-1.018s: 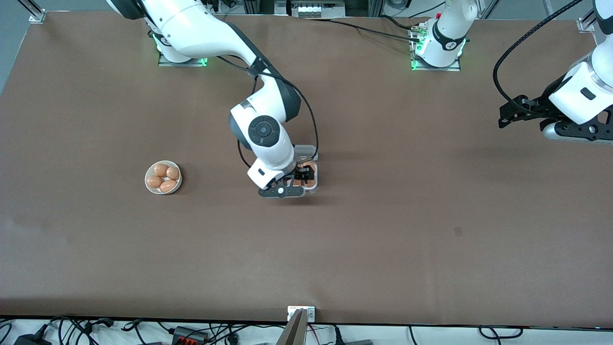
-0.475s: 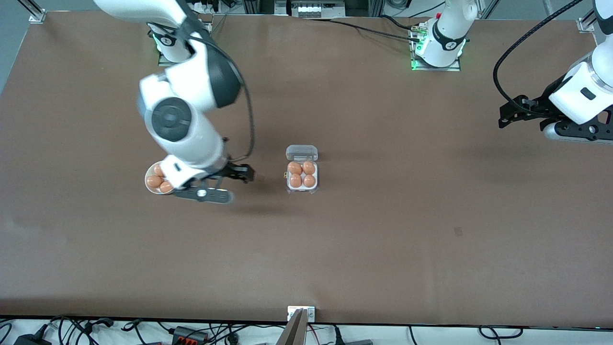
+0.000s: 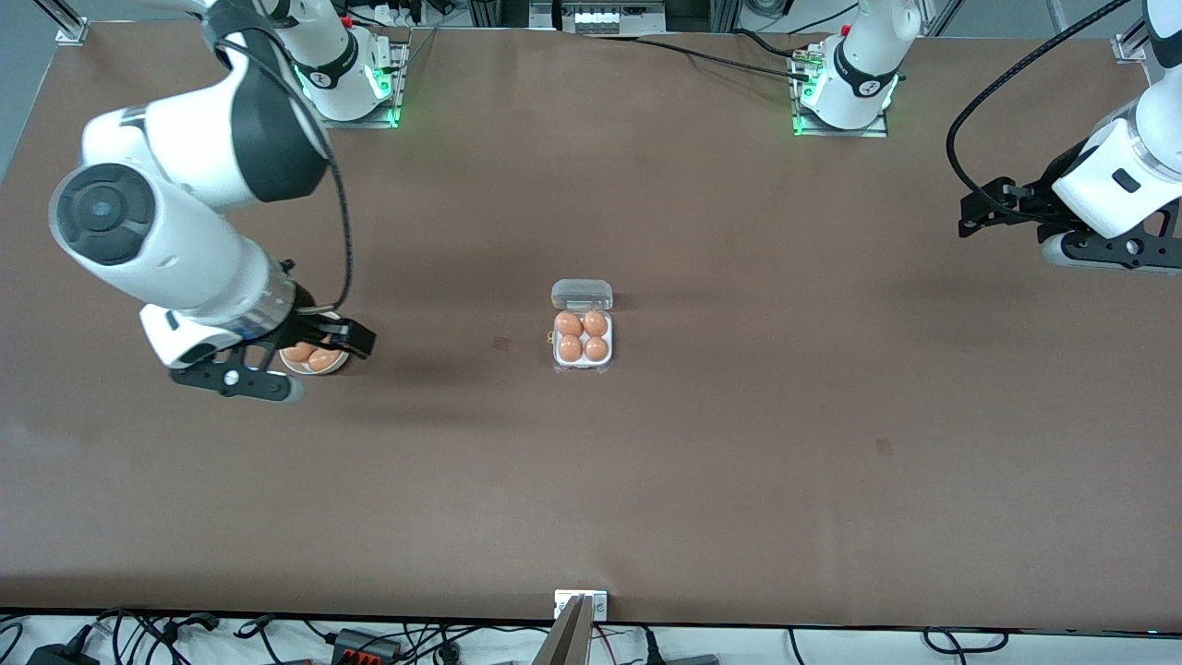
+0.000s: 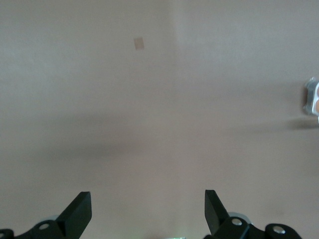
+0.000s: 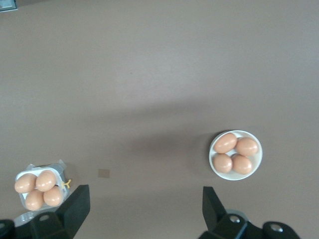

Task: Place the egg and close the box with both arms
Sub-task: 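Withdraw the right gripper while the left gripper reaches toward the carton, then move the left gripper over the clear egg carton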

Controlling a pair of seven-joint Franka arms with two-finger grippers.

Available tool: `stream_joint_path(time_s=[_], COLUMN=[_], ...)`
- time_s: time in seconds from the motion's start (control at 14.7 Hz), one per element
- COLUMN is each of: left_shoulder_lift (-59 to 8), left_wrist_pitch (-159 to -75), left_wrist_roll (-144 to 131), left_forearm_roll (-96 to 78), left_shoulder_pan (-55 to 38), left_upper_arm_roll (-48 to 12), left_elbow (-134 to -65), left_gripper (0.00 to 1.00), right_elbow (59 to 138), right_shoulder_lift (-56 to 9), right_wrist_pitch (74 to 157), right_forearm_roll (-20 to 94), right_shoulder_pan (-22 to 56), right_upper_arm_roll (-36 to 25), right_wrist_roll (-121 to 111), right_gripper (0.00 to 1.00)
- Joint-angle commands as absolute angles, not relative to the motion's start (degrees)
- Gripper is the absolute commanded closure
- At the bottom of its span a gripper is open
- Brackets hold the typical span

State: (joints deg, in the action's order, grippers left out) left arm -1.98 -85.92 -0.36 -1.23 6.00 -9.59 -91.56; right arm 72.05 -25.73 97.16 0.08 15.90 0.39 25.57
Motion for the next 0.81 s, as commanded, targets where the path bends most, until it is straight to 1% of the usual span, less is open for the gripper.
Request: stream_joint_path(time_s=[0.0,0.2,0.41,0.48,0.54,0.61,0.68,0.75], left_shoulder_lift=[-1.84,-2.98,-3.87,-4.48,-4.83,-4.83,-4.92,-5.10], left_wrist_pitch=[-83.06,-82.79,-82.53,-82.79,-82.71,-82.10,-80.18,-79.55], left_wrist_roll=[-0.62,0.00,0.53,0.35,0.09,-0.09,-0.26,-1.31], left_forearm_roll=[-0.53,-0.79,-0.88,-0.79,-1.14,-1.32,-1.32,-1.41], left_shoulder_pan=[6.15,5.89,4.41,2.13,0.89,-0.69,-2.44,-4.03], left_upper_arm_roll=[-10.20,-10.20,-10.72,-11.07,-11.16,-11.42,-12.03,-12.21], left_elbow=[-90.88,-90.01,-89.82,-89.82,-89.82,-90.35,-90.44,-90.70], left_gripper=[0.00,0.00,0.00,0.12,0.31,0.63,0.80,0.88], right_elbow=[72.86,72.86,73.04,73.39,73.65,74.35,75.14,75.41], right_shoulder_lift=[-24.26,-23.04,-21.36,-20.49,-19.61,-18.38,-17.15,-16.36], right_wrist_pitch=[96.24,96.32,96.50,96.50,96.42,96.24,95.98,95.63], right_forearm_roll=[-0.35,-0.44,-0.27,-0.44,-0.44,-0.44,-0.44,-0.70], right_shoulder_pan=[12.75,10.20,3.80,2.39,1.24,-0.07,-0.96,-1.31], right_upper_arm_roll=[1.05,1.23,3.33,3.43,3.43,3.51,3.52,3.43], right_wrist_roll=[19.98,15.65,13.90,12.15,11.35,10.38,8.46,6.26], right_gripper=[0.00,0.00,0.00,0.00,0.00,0.00,0.00,0.00])
